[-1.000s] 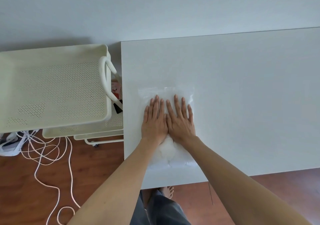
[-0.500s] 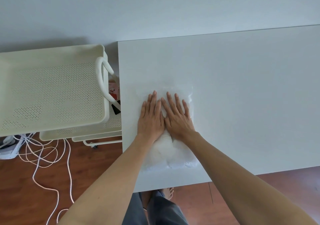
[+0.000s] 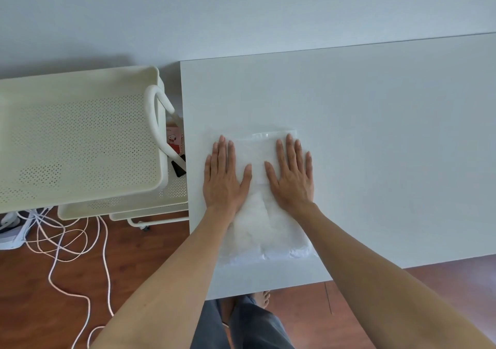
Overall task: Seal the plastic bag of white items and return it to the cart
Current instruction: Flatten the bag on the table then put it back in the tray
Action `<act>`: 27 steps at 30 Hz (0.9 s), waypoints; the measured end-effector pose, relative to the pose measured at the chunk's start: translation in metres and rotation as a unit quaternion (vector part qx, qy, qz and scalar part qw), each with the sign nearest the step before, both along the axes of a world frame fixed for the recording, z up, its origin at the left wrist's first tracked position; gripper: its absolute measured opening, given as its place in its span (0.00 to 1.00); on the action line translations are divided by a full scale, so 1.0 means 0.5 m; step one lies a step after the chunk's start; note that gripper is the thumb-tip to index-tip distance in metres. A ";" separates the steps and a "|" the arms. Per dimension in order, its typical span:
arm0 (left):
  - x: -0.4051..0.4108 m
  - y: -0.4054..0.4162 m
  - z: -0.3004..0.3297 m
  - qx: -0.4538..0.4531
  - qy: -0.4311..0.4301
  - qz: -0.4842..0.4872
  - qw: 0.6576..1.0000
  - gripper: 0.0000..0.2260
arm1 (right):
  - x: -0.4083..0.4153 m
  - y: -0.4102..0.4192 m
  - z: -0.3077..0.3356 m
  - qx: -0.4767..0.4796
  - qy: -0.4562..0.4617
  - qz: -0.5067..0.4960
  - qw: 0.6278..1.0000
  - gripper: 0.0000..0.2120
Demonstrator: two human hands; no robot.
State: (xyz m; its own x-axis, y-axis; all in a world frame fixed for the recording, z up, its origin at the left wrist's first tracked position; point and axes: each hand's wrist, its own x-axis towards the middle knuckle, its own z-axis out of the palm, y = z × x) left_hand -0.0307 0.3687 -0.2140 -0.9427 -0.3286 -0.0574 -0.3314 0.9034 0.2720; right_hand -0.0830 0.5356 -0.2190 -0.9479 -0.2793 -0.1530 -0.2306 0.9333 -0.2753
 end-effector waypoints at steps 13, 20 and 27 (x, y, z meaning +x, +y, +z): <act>0.037 -0.057 0.008 -0.019 -0.048 -0.086 0.995 0.30 | -0.014 0.059 0.017 0.005 -0.056 0.042 0.998 0.33; 0.135 -0.019 0.077 0.093 0.027 0.089 0.991 0.21 | 0.067 0.105 0.073 -0.123 -0.035 -0.028 0.991 0.28; 0.199 0.025 0.106 0.372 -0.084 0.211 0.900 0.21 | 0.125 0.122 0.112 -0.249 -0.195 -0.187 0.930 0.30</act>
State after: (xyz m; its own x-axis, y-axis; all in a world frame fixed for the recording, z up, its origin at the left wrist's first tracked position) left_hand 0.0689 0.3812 -0.1612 -0.7003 -0.4663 -0.5404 -0.6956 0.2759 0.6634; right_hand -0.0203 0.5964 -0.1629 -0.8927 -0.0697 -0.4451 0.2920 0.6630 -0.6894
